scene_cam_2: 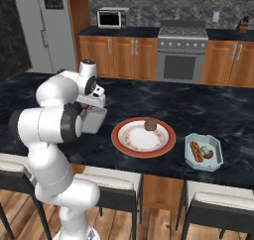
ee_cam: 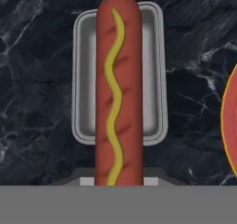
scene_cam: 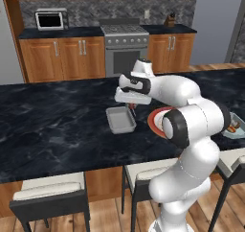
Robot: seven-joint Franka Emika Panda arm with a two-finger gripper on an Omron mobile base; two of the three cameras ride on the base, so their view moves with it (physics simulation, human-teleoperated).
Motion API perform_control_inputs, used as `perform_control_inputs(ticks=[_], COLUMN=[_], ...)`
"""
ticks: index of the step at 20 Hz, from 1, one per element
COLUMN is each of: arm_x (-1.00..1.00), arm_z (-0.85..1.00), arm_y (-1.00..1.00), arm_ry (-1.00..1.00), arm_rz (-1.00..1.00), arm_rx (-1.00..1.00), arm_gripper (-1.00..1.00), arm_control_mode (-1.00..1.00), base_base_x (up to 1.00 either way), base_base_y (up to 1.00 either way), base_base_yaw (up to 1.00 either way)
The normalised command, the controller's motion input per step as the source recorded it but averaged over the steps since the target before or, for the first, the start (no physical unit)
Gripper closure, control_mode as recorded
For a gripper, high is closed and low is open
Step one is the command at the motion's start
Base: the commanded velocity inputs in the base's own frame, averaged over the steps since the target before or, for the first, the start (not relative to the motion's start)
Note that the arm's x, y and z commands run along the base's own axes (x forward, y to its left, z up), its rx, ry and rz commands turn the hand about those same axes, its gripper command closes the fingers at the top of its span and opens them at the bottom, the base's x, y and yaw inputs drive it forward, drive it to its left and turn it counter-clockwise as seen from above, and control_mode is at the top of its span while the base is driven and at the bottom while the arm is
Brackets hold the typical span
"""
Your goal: Place one cooked food and one vegetable from the large plate to each tupperware container.
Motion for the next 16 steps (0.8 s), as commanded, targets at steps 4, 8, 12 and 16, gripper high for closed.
perform_control_inputs(ticks=[4,8,12,16], arm_x=[0.38,0.44,0.31,0.31], arm_z=[-0.36,-0.47,-0.46,-0.39], arm_y=[0.28,0.52,0.21,0.0], arm_ry=[0.0,0.0,0.0,0.0], arm_rz=[0.02,0.0,0.0,0.0], arm_rx=[-0.1,-0.08,0.0,0.0], arm_gripper=[1.0,1.0,1.0,1.0], arm_control_mode=[-1.0,-1.0,-1.0,-1.0], base_base_x=[0.0,0.0,0.0,0.0], base_base_y=[0.0,0.0,0.0,0.0], base_base_yaw=[0.0,0.0,0.0,0.0])
